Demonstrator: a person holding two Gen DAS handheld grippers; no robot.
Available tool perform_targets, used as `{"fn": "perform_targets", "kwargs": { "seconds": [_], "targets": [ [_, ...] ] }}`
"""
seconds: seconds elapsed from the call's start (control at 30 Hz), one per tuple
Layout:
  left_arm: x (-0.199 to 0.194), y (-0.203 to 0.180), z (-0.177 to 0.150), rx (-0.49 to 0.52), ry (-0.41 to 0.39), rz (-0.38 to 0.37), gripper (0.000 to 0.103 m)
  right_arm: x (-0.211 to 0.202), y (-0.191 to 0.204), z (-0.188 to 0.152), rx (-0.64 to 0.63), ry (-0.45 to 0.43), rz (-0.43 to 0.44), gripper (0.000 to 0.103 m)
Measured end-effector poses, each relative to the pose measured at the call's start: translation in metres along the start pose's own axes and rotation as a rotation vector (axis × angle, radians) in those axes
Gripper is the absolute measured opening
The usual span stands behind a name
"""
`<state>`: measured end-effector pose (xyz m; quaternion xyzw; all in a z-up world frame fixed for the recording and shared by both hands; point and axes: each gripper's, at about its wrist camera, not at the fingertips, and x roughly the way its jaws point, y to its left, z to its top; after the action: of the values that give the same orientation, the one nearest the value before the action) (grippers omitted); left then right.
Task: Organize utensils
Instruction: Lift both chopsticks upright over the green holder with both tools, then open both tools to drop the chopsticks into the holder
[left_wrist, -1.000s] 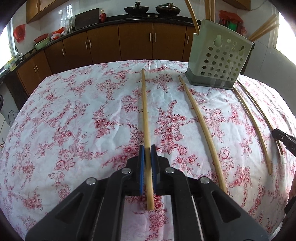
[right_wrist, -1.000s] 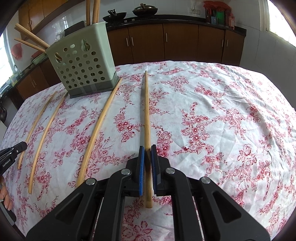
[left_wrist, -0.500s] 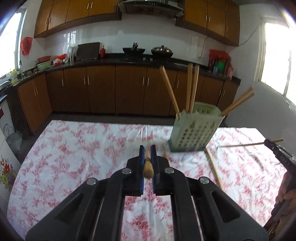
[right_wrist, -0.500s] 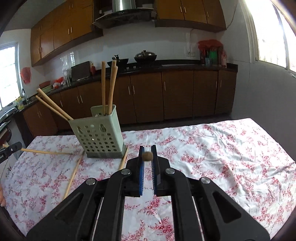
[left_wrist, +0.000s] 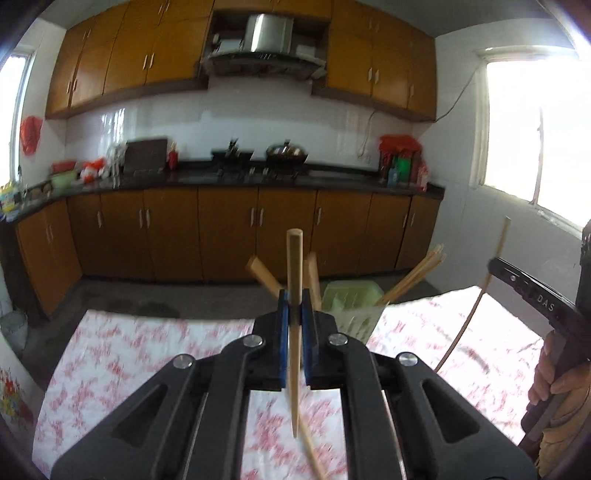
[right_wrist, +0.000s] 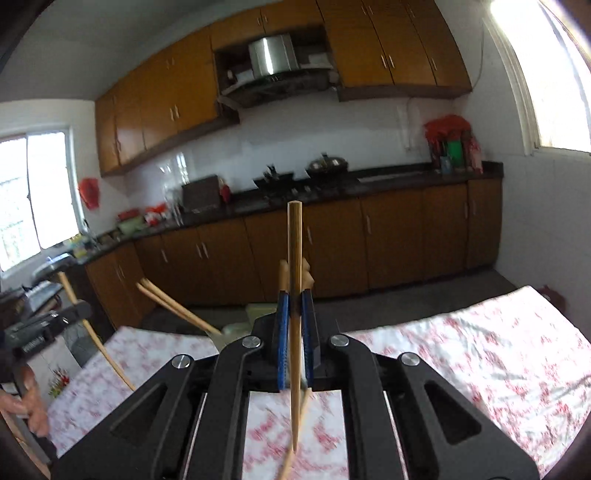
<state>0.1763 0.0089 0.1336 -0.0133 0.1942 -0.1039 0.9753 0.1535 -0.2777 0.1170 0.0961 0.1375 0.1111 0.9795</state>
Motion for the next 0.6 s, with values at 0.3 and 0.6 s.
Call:
{"fn": "perform_targets", "kwargs": {
  "seconds": [0.3, 0.6],
  "targets": [
    [0.024, -0.034, 0.075, -0.012, -0.226, 0.024, 0.008, 0.033, 0.028, 0.052, -0.016, -0.231, -0.008, 0.008],
    [0.089, -0.032, 0.080, -0.089, -0.274, 0.035, 0.008, 0.095, 0.020, 0.030, -0.013, -0.214, -0.067, 0.008]
  ]
}}
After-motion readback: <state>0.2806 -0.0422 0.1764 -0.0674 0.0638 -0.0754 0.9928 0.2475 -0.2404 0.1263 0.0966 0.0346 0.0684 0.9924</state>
